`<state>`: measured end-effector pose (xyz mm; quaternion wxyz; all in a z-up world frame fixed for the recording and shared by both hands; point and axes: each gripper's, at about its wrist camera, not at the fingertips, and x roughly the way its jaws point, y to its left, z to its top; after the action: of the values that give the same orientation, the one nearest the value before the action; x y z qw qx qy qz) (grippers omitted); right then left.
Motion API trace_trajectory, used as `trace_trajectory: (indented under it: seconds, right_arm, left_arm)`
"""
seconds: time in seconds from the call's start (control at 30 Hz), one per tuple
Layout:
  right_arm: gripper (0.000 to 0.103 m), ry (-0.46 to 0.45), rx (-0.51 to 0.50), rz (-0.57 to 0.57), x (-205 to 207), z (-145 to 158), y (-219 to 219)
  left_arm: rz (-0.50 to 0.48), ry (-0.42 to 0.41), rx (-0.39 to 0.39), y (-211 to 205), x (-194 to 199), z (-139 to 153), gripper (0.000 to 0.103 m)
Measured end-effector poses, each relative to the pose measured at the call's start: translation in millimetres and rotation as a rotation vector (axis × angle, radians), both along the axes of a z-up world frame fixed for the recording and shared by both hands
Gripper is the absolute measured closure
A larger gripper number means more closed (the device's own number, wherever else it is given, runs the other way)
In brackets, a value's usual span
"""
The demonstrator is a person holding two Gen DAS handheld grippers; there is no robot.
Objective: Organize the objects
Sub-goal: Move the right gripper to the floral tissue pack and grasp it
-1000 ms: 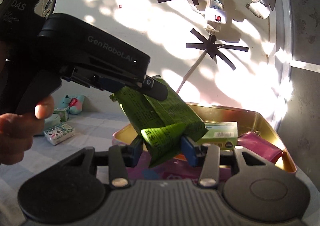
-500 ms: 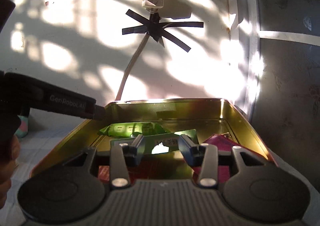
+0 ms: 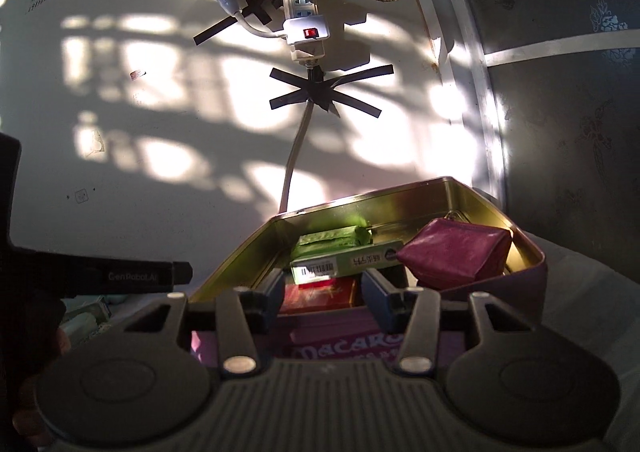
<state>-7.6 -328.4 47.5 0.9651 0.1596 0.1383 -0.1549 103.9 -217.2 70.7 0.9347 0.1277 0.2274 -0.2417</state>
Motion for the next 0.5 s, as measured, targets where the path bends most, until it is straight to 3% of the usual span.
trace_trajectory:
  seconds: [0.5]
  right_arm:
    - [0.057, 0.022, 0.030, 0.062, -31, 1, 46]
  left_arm:
    - [0.034, 0.039, 0.027, 55, -48, -32, 0.041]
